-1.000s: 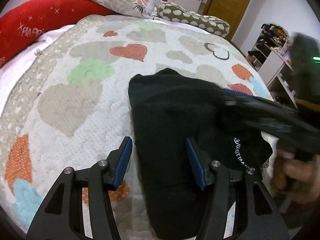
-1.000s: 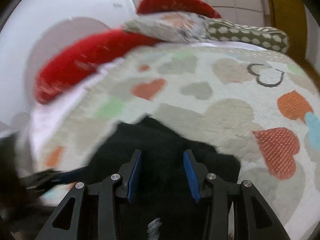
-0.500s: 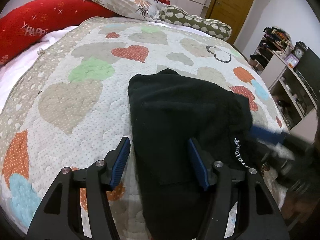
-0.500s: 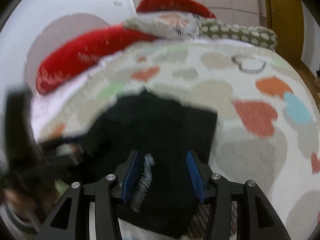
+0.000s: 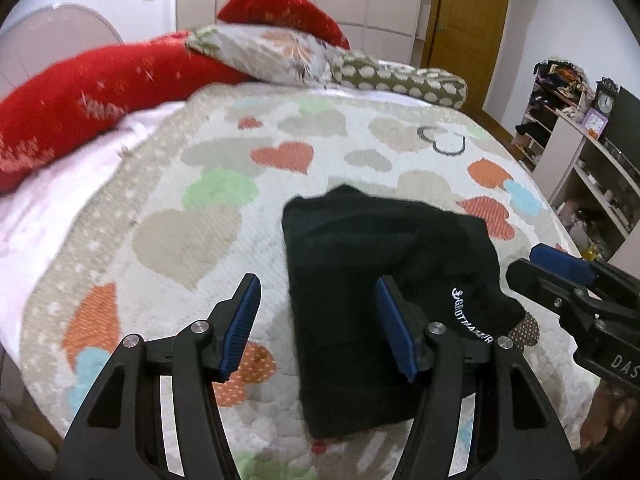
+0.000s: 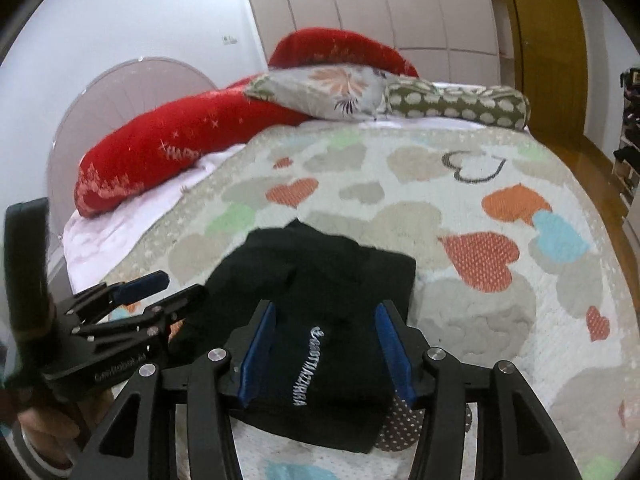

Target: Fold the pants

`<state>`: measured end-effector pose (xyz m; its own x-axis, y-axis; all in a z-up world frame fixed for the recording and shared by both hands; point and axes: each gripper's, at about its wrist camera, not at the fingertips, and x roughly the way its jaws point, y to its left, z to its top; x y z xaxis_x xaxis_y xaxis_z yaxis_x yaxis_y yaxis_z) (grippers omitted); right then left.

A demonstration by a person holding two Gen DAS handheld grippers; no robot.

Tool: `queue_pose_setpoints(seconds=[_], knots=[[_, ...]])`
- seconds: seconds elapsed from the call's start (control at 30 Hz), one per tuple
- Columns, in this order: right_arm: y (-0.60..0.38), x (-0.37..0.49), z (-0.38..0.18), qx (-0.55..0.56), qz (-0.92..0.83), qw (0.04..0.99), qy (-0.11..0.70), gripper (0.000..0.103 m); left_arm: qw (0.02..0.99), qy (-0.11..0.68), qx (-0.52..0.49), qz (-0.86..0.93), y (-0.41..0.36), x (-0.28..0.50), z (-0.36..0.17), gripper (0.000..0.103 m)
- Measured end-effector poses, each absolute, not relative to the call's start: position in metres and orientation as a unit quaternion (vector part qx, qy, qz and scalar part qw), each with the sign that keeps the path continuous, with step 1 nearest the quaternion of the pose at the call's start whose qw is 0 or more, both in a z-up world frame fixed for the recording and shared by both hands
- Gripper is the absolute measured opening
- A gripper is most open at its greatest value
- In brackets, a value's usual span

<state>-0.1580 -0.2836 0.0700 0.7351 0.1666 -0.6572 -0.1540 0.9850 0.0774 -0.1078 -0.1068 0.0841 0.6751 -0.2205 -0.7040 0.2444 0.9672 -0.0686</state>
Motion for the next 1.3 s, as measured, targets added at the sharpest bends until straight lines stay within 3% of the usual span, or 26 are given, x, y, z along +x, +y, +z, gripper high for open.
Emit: queue_pose_setpoints(seconds=[0.17,1.3], knots=[[-0.274,-0.156,0.075,-0.001,0.077,0.937,0.341,0.066,0.928,0.354,0.02,-0.114,-0.103,-0.119,0.098,0.06],[-0.266,-0.148,0.064,0.001,0.078,0.932,0.353,0.067,0.94,0.328,0.001,-0.087,-0.082,-0.12,0.11,0.06]])
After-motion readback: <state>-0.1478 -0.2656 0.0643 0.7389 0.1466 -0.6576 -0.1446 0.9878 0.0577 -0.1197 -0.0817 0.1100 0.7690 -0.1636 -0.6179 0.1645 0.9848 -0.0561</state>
